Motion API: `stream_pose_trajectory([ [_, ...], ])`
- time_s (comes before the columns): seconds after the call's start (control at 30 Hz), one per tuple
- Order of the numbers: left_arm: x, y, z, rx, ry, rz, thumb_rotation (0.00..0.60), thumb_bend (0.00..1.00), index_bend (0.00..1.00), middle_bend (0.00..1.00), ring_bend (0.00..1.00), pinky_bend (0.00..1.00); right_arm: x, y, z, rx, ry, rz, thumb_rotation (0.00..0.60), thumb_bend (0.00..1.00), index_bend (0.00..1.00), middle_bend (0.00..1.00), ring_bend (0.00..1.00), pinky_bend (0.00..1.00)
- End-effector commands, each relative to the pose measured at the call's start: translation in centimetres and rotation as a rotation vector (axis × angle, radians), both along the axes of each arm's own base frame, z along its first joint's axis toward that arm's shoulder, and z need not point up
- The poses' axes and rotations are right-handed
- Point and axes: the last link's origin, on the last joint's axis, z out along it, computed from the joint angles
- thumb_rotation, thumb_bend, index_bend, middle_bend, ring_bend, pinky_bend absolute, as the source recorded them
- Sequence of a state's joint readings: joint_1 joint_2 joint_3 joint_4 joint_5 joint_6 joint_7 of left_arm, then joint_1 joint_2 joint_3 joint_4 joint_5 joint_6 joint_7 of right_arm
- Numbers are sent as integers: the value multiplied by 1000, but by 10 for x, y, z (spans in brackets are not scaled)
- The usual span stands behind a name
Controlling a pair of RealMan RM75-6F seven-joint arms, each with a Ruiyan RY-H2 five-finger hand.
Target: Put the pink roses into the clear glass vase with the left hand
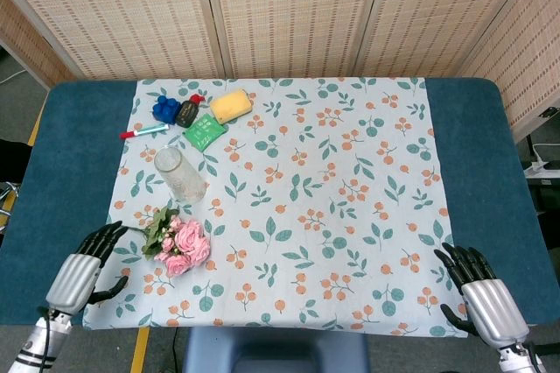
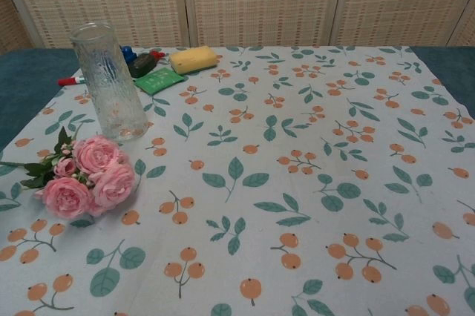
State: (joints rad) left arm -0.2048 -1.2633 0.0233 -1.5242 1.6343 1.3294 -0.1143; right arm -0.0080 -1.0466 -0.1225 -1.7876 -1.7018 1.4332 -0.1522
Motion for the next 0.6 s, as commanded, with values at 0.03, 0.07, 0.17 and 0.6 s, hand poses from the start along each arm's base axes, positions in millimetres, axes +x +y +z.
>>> stream_pose_trajectory([
  [0.03, 21, 32, -23, -97, -12, -16, 600, 316, 0, 0, 0, 129, -1, 0, 0, -2, 1, -3, 600, 214, 0, 0, 0, 0],
  [0.07, 23, 37, -27, -111, -6, -14, 600, 318, 0, 0, 0, 129, -1, 0, 0, -3, 1, -5, 600, 213, 0, 0, 0, 0],
  [0.17, 27, 52, -41, -142, 29, -5, 600, 319, 0, 0, 0, 129, -2, -1, 0, -4, 4, -10, 600, 213, 0, 0, 0, 0],
  [0.6, 33, 84, -77, -209, 180, 12, 600, 311, 0, 2, 0, 125, -4, -4, 1, -12, 9, -24, 600, 213, 0, 0, 0, 0],
])
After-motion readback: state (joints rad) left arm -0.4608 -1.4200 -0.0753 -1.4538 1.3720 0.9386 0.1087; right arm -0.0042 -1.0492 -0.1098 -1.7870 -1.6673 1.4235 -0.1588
